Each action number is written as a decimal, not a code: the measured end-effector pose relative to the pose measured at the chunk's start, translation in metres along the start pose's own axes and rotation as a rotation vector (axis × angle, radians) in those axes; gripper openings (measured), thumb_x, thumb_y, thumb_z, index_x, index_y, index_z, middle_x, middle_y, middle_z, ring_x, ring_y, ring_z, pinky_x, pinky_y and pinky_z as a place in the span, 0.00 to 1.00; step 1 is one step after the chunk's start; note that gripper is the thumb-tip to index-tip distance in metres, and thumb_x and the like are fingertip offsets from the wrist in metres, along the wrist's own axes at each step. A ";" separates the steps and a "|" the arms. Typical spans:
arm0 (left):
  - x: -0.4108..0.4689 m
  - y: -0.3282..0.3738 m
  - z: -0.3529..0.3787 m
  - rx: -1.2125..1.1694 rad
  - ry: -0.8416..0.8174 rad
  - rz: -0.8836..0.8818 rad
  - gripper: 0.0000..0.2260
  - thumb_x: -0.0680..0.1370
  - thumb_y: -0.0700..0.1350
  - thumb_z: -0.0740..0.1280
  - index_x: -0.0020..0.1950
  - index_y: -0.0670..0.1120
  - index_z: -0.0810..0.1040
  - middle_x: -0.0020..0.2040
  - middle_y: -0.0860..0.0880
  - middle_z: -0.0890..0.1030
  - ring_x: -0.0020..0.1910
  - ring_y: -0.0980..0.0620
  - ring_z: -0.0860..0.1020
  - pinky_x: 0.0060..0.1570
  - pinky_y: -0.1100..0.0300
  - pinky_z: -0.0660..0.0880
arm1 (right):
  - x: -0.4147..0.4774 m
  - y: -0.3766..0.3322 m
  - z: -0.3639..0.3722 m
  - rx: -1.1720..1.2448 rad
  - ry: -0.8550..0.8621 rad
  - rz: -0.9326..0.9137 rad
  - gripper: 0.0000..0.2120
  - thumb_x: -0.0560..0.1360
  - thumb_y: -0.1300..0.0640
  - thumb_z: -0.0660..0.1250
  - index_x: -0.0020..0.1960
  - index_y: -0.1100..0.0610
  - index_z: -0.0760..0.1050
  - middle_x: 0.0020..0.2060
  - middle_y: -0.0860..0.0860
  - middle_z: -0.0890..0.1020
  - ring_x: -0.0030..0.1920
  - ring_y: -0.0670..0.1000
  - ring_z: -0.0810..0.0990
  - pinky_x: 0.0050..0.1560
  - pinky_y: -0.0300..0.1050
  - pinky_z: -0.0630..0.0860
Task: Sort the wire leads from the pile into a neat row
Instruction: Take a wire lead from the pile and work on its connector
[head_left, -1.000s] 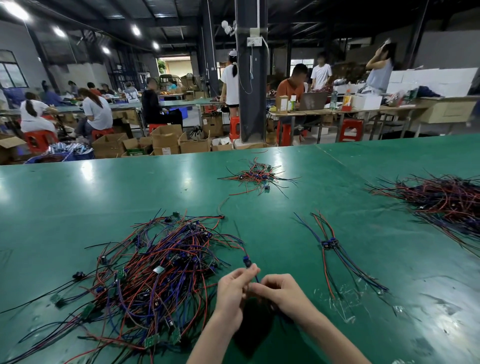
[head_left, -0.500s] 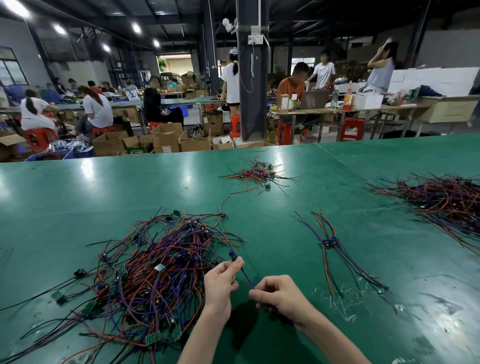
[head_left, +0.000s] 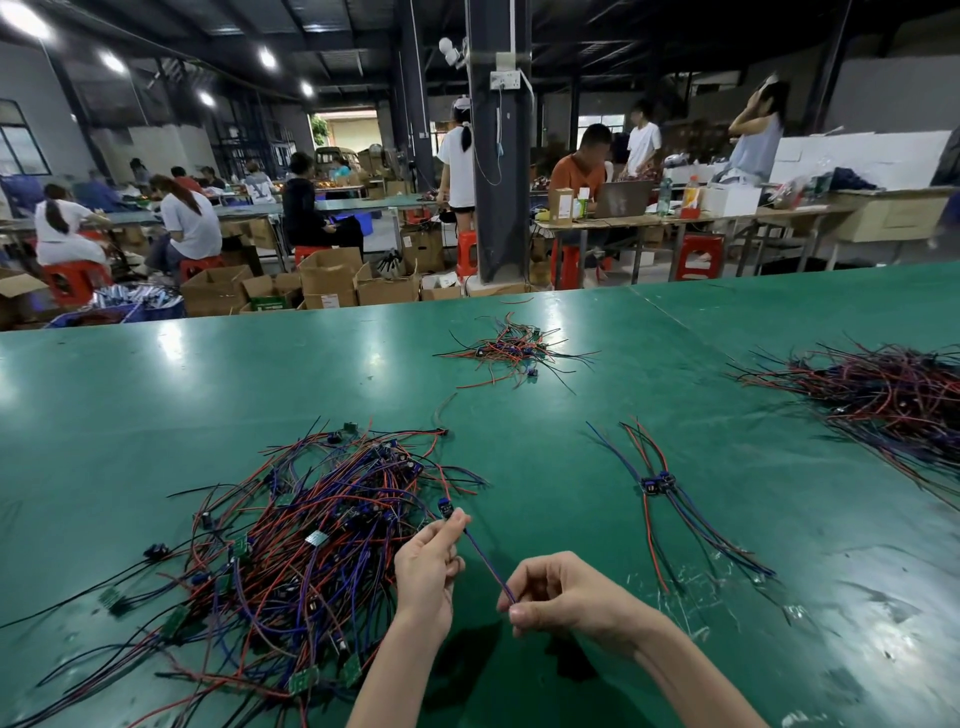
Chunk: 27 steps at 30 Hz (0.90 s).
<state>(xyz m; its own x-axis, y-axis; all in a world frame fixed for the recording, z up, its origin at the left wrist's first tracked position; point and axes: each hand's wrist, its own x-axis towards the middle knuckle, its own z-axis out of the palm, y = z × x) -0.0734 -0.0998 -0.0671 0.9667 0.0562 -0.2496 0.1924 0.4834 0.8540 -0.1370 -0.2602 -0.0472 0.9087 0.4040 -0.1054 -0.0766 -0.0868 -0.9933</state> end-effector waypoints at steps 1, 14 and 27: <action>0.000 0.000 0.000 -0.009 0.001 -0.003 0.04 0.76 0.36 0.68 0.42 0.38 0.76 0.22 0.53 0.71 0.19 0.60 0.60 0.20 0.69 0.61 | 0.000 0.000 -0.001 0.010 -0.013 -0.009 0.05 0.70 0.66 0.72 0.44 0.60 0.77 0.31 0.48 0.81 0.33 0.43 0.79 0.38 0.33 0.72; 0.002 -0.002 0.001 -0.025 0.007 0.005 0.04 0.76 0.36 0.68 0.42 0.37 0.78 0.24 0.52 0.66 0.19 0.59 0.60 0.20 0.68 0.62 | -0.005 -0.005 -0.008 -0.043 -0.054 -0.073 0.04 0.75 0.62 0.69 0.49 0.60 0.76 0.29 0.43 0.77 0.30 0.41 0.76 0.31 0.32 0.66; -0.008 -0.004 0.010 -0.008 -0.122 -0.072 0.05 0.76 0.38 0.67 0.43 0.36 0.76 0.22 0.52 0.68 0.20 0.59 0.61 0.21 0.68 0.61 | -0.012 -0.006 -0.026 -0.066 -0.252 -0.033 0.09 0.72 0.61 0.72 0.51 0.57 0.75 0.35 0.46 0.78 0.35 0.43 0.78 0.40 0.37 0.74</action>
<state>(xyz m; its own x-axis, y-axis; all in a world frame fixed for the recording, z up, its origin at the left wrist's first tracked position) -0.0799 -0.1105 -0.0639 0.9638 -0.0855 -0.2527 0.2616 0.4890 0.8322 -0.1367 -0.2877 -0.0391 0.7787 0.6209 -0.0898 -0.0142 -0.1257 -0.9920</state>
